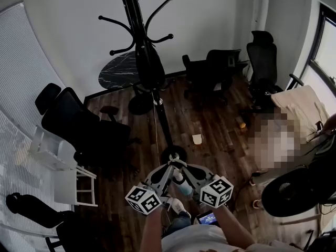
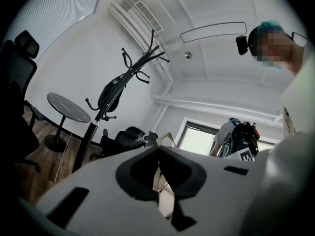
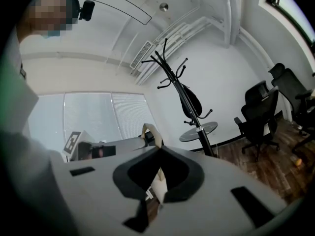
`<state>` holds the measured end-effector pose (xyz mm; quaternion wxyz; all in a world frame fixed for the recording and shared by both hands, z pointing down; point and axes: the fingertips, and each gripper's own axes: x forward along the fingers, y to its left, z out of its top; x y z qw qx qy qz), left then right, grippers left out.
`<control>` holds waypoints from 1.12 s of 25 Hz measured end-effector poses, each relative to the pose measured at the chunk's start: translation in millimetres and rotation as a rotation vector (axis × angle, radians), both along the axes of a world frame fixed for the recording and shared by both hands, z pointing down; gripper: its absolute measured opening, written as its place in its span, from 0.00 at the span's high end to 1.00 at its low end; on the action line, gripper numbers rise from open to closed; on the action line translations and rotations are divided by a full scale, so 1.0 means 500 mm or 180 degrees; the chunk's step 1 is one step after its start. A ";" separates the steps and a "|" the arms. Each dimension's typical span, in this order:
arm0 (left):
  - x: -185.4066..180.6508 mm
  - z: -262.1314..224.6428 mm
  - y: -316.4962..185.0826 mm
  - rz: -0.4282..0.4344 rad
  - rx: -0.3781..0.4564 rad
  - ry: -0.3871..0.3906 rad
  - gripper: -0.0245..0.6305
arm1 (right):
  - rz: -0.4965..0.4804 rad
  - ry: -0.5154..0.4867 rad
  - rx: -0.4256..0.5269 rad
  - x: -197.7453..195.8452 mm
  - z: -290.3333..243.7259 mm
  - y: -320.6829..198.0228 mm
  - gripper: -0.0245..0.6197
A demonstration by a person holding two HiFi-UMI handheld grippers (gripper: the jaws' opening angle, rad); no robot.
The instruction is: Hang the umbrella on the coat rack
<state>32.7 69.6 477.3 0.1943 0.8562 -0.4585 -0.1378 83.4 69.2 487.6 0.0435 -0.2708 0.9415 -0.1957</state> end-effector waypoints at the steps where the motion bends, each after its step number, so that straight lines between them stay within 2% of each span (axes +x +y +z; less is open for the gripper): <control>1: -0.002 0.007 -0.012 0.0017 -0.0014 0.0021 0.93 | 0.0007 0.0002 -0.0016 -0.002 0.006 -0.010 0.94; 9: -0.048 0.020 -0.154 0.0224 0.0047 0.0068 0.93 | 0.0120 -0.0189 -0.0032 -0.043 0.021 -0.144 0.94; 18: -0.119 -0.028 -0.288 0.0456 0.0309 0.0126 0.93 | 0.0251 -0.0356 0.0117 -0.116 -0.024 -0.290 0.94; 28: -0.169 -0.039 -0.358 0.0566 0.0374 0.0167 0.93 | 0.0342 -0.0345 0.0136 -0.175 -0.034 -0.352 0.94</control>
